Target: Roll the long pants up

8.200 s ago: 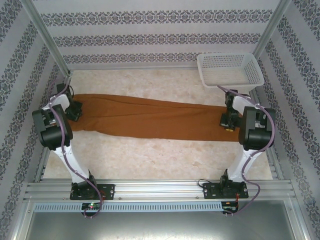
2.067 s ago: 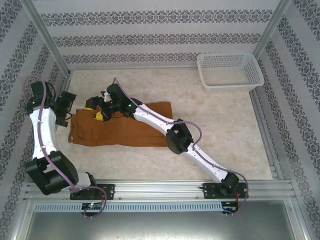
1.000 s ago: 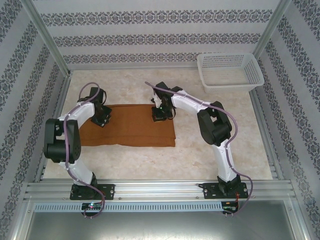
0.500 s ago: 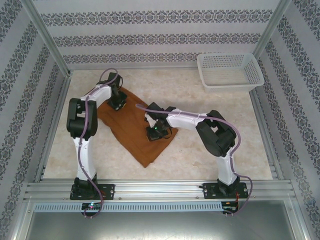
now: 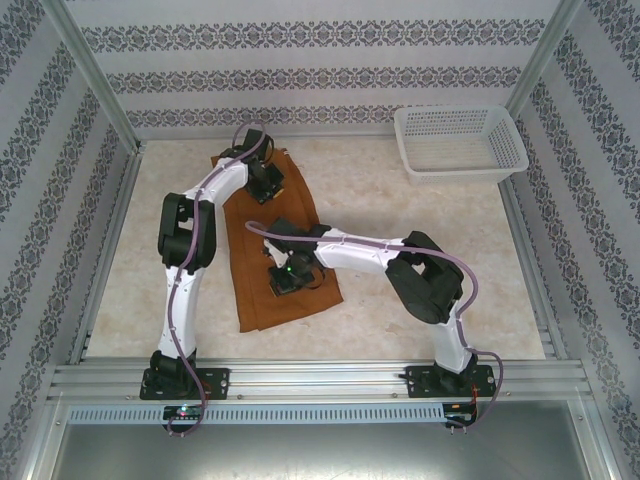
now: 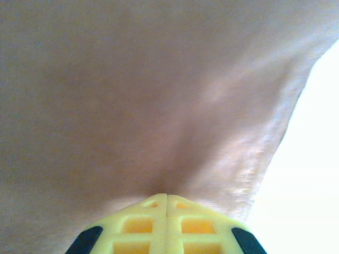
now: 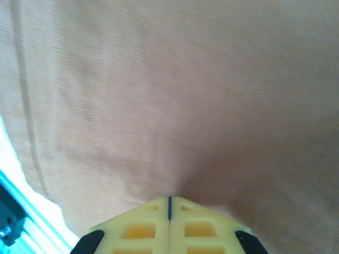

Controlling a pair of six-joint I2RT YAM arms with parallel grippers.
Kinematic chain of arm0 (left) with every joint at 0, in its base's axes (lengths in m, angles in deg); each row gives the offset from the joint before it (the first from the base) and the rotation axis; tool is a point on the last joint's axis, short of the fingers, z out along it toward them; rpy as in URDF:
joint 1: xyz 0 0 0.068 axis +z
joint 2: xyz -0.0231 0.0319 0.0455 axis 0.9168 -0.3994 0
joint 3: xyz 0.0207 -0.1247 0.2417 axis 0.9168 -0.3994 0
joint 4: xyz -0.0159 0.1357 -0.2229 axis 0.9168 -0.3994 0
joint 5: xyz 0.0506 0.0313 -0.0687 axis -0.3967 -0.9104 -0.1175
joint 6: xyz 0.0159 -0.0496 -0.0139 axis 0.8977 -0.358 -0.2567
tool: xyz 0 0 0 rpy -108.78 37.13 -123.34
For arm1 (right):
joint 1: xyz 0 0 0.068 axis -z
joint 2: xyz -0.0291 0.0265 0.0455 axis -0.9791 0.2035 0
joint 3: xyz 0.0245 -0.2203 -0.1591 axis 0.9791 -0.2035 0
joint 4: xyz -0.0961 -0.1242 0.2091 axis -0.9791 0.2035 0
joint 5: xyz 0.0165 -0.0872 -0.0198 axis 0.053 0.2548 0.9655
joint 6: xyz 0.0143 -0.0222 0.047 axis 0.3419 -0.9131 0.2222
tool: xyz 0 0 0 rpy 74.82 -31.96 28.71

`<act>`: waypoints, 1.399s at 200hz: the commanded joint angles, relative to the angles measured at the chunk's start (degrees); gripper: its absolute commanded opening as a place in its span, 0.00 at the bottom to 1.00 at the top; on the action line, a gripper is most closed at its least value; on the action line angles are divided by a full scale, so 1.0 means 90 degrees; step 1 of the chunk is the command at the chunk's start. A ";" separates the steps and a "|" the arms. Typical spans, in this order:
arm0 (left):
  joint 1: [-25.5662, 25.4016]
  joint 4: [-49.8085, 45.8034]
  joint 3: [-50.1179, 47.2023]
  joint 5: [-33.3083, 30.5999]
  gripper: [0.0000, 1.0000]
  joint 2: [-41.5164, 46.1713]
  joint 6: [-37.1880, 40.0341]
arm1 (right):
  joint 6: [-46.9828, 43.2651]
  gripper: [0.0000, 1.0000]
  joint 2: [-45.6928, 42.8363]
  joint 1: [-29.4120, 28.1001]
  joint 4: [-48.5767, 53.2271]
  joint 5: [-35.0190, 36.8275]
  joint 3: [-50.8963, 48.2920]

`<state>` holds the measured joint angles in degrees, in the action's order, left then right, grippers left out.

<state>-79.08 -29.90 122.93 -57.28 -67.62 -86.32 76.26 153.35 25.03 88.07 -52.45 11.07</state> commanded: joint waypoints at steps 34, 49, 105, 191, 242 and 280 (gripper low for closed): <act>0.0166 -0.1150 -0.0204 -0.0776 0.72 0.1632 0.1020 | -0.1416 0.16 -0.0873 0.0241 0.1499 0.0888 0.0914; 0.0207 -0.1110 -0.1028 -0.1166 0.82 0.2334 0.0964 | -0.1573 0.48 -0.1007 0.0618 0.1687 0.1076 0.0826; 0.0209 -0.0846 -0.3719 -0.2056 0.00 0.4155 0.0556 | -0.1553 0.00 -0.1042 0.2175 0.1154 0.0476 0.0003; 0.0169 0.0015 -0.3560 -0.1337 0.00 0.2759 0.0265 | -0.0939 0.00 -0.0822 0.1993 0.0214 0.0360 -0.1025; 0.0032 -0.0001 -0.2777 -0.1014 0.00 0.1605 0.0337 | -0.0438 0.00 -0.0702 0.1217 -0.0195 0.0662 -0.1729; -0.0198 -0.0199 -0.2019 -0.0911 0.00 0.0924 0.0413 | 0.0124 0.00 -0.0588 0.0764 -0.0655 0.0607 -0.2140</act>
<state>-78.75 -32.32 100.15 -67.51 -55.17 -83.89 72.90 146.07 34.14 84.44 -47.16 -5.19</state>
